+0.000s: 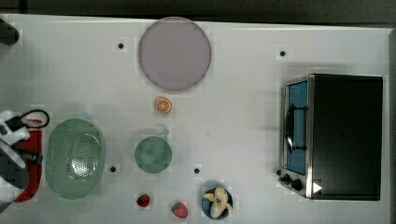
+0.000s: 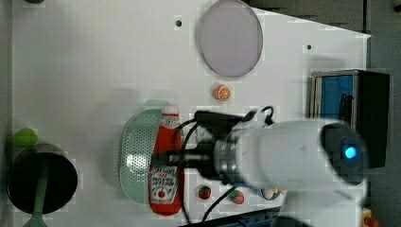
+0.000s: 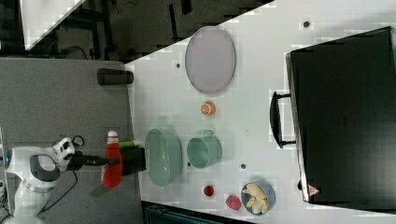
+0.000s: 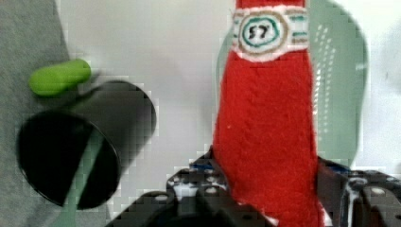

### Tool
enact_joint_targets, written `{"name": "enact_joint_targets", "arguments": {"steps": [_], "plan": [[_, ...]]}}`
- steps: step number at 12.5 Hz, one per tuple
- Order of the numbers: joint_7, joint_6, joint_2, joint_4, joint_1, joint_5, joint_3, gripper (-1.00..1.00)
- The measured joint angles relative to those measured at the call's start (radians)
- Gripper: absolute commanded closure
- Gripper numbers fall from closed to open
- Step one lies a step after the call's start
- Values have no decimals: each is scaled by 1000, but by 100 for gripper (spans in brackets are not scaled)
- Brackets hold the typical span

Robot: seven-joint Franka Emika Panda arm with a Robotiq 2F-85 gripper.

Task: Pick ketchup from strainer and place it on the table

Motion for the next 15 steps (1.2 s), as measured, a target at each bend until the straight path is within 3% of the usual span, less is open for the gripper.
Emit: {"name": "enact_joint_targets", "arguments": {"steps": [3,7,11,15], "plan": [[-49,-54,-24,36,-98,3,-8,-13],[-152,-138,-44,72,-269,-18,-24,-13],[-260,-253,-63,83,-414,-80,-79,-13],[-451,-274,-64,81,-524,-148,-114,-13]]}}
